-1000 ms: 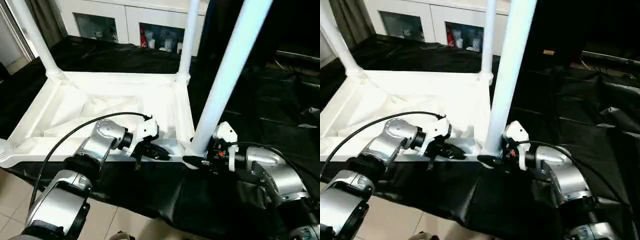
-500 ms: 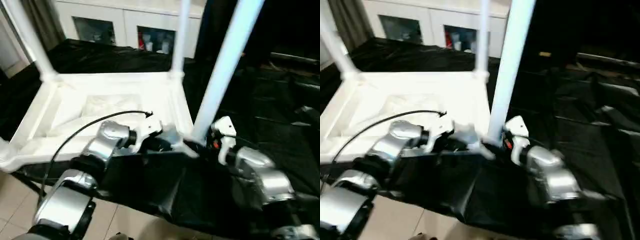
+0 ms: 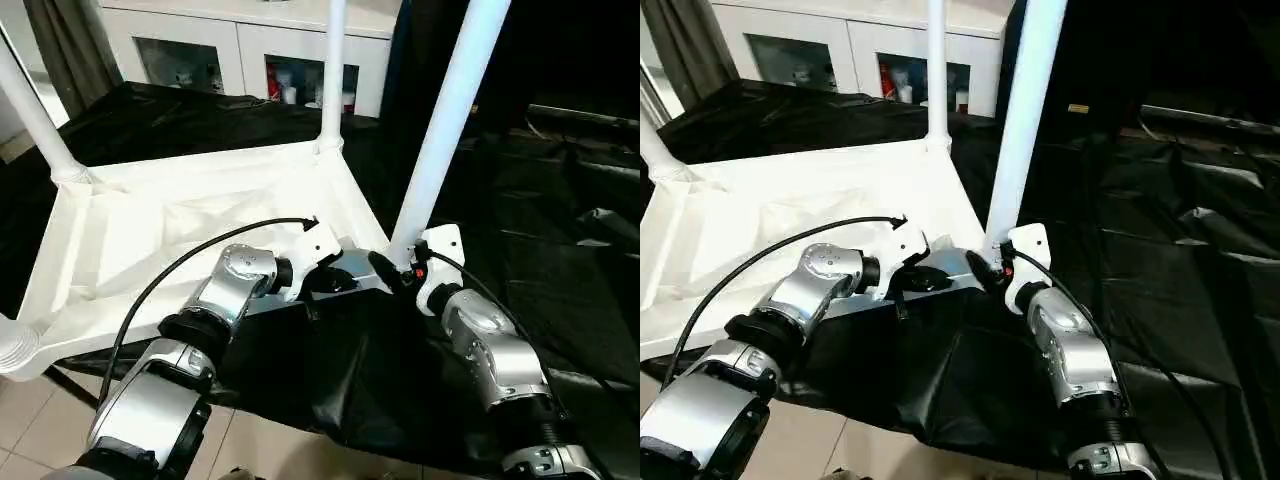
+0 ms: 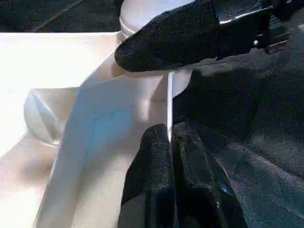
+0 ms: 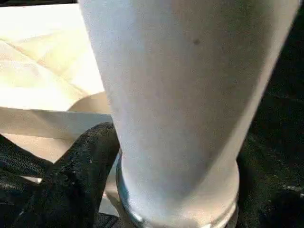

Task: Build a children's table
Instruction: Rotate leg to tighten

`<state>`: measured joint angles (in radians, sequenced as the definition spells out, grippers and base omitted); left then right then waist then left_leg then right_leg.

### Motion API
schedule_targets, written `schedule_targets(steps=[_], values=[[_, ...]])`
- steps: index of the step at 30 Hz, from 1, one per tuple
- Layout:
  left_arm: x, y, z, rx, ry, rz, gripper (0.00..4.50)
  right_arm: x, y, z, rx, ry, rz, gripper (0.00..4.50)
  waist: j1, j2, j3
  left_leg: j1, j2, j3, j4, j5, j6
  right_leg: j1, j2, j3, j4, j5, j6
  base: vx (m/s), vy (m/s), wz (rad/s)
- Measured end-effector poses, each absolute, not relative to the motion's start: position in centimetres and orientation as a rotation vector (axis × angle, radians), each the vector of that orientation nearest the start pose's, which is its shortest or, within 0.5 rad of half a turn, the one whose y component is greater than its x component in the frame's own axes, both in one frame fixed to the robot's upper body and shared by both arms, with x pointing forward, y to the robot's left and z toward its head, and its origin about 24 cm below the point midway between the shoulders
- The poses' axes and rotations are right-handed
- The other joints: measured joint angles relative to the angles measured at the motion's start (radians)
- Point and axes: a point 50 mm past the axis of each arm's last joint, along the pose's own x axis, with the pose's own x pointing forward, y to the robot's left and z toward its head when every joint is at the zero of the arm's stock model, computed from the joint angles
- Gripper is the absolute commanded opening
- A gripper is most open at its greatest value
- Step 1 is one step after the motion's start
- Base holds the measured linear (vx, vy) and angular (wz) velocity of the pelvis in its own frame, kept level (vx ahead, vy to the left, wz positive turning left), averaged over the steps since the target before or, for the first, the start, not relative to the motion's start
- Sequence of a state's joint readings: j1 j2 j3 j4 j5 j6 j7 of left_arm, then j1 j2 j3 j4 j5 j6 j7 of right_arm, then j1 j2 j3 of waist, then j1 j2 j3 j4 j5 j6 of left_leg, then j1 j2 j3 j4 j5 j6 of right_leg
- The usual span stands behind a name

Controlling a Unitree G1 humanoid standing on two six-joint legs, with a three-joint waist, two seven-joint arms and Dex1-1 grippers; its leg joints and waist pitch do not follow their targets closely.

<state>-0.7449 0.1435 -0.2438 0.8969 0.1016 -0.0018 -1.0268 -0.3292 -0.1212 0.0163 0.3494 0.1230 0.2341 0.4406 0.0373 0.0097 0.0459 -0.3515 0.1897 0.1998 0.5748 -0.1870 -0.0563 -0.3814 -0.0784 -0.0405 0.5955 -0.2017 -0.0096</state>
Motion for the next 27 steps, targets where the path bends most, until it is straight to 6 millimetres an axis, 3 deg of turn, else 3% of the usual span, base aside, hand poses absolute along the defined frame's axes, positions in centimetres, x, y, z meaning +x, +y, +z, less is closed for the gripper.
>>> schedule_targets(steps=[5, 10, 19, 27], values=[[33.1, 8.4, 4.6, 0.361, 0.389, -1.372, 0.0, 29.4, -15.1, 3.6, -0.048, 0.276, 0.712, 3.79, 0.009, 0.016, -0.003, -0.003, 0.001, -0.001, -0.002, 0.0, 0.0, -0.001, 0.0, -0.002, 0.0, -0.002, 0.004, 0.0, 0.0, 0.0], [32.7, 9.1, 4.7, 0.384, 0.404, -1.462, 0.0, 28.3, -16.8, 4.2, -0.109, 0.307, 0.88, 3.79, 0.021, 0.017, -0.002, -0.007, 0.002, -0.001, -0.003, 0.002, 0.007, -0.003, 0.001, -0.004, 0.0, -0.004, 0.004, 0.0, 0.0, 0.0], [32.1, 10.4, 4.6, 0.379, 0.442, -1.552, 0.0, 27.1, -16.9, 4.6, -0.114, 0.347, 1.067, 3.79, 0.025, 0.016, -0.002, -0.006, 0.003, 0.0, 0.0, -0.001, 0.001, -0.002, 0.0, -0.004, 0.001, -0.004, 0.004, 0.0, 0.0, 0.0], [32.0, 10.6, 4.6, 0.373, 0.444, -1.56, 0.0, 27.2, -16.9, 4.6, -0.101, 0.354, 1.078, 3.15, 0.025, 0.011, -0.002, -0.006, 0.003, 0.0, 0.0, 0.002, 0.006, -0.002, 0.0, -0.005, 0.001, -0.004, 0.004, 0.0, 0.0, 0.0]])
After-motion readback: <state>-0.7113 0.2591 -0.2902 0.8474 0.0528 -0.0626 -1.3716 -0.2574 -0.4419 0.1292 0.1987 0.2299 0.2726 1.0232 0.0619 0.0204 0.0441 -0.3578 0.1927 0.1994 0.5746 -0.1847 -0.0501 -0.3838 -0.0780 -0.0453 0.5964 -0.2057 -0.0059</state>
